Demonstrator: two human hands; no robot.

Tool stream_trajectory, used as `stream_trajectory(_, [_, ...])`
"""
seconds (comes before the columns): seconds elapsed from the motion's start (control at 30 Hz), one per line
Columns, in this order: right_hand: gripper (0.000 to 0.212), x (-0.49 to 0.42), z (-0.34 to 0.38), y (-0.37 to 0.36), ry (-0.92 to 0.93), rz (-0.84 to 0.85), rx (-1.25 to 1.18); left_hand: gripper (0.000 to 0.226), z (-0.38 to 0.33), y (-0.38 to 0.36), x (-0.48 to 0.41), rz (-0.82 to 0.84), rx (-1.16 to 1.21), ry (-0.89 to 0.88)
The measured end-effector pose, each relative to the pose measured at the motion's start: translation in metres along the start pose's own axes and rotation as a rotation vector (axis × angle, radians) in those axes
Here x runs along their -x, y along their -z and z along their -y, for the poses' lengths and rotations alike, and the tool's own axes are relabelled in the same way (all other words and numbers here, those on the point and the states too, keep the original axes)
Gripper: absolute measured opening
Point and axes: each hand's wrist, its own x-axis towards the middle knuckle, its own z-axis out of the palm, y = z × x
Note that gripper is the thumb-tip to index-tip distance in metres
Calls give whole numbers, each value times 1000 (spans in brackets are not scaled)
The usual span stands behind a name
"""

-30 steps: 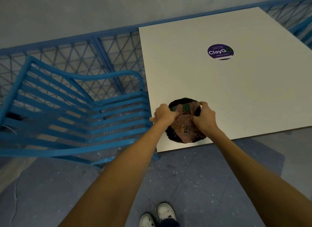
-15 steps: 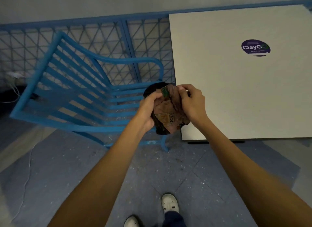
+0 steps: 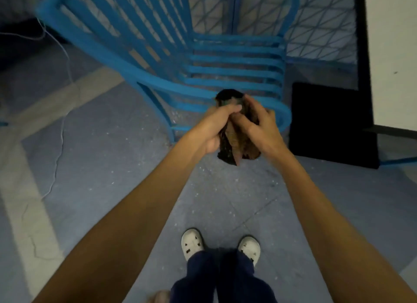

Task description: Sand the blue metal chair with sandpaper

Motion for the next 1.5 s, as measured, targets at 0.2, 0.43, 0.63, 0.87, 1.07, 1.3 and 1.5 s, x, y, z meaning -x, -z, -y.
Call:
stream_trajectory(0.2, [86,-18,-102,-46,-58,200,-89,50,74,31,-76,88,-19,105])
stream_trajectory(0.43, [79,-66,-223,-92,3,79,-82,38,158,43,-175,249,-23,61])
stream_trajectory(0.63, [46,-94,-268,-100,129,-65,-4,20,189,64,-225,226,-261,-185])
stream_trajectory(0.87, [53,-121,-271,-86,376,-79,308,14,199,81,-261,197,-361,-554])
stream_trajectory(1.07, [51,-117,-280,-77,394,-250,409,19,187,81,-263,99,-718,-805])
stream_trajectory(1.3, [78,-109,-299,-73,394,-249,458,33,181,77,-291,-37,-1132,-997])
stream_trajectory(1.5, [69,-112,-303,-71,420,-359,519,36,174,112,-304,-171,-1375,-945])
